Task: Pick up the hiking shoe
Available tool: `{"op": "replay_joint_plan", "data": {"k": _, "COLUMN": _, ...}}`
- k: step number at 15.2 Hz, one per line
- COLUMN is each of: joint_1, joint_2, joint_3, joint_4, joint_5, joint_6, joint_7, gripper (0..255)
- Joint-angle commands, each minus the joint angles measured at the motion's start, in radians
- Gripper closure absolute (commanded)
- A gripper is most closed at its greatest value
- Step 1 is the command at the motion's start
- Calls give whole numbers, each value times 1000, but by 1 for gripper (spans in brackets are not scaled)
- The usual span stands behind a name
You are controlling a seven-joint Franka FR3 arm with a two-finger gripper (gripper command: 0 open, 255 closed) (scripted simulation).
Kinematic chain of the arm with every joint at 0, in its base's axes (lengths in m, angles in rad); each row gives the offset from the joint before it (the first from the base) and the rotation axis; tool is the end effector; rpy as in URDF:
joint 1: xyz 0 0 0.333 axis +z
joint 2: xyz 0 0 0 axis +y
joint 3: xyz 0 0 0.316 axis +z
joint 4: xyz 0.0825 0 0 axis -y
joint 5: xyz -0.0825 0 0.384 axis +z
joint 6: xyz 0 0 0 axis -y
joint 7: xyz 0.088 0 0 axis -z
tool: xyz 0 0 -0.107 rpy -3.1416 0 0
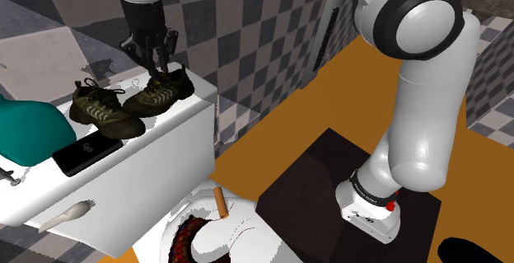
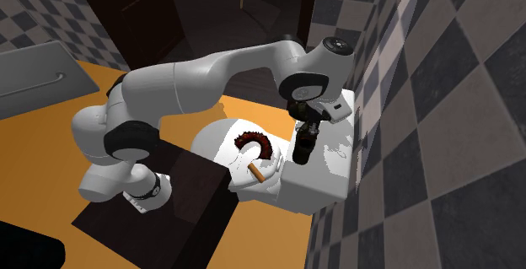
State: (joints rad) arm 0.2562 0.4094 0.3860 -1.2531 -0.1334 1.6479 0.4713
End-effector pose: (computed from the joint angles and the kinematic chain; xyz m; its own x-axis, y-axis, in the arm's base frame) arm 0.5760 0.3497 0.5436 0.9887 0.1496 0.0040 0.1496 -0.9885 -0.0214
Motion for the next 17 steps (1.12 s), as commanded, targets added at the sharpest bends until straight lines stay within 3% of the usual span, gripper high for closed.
{"op": "replay_joint_plan", "data": {"k": 1, "joint_1": 1, "joint_2": 2, "joint_3": 0, "joint_4": 2, "joint_5": 0, "joint_6": -2, "joint_7": 0, "gripper": 255}}
{"op": "replay_joint_plan", "data": {"k": 17, "joint_1": 74, "joint_2": 125, "joint_3": -6, "joint_4": 411, "joint_5": -44, "joint_6": -287, "joint_7": 1, "gripper": 255}}
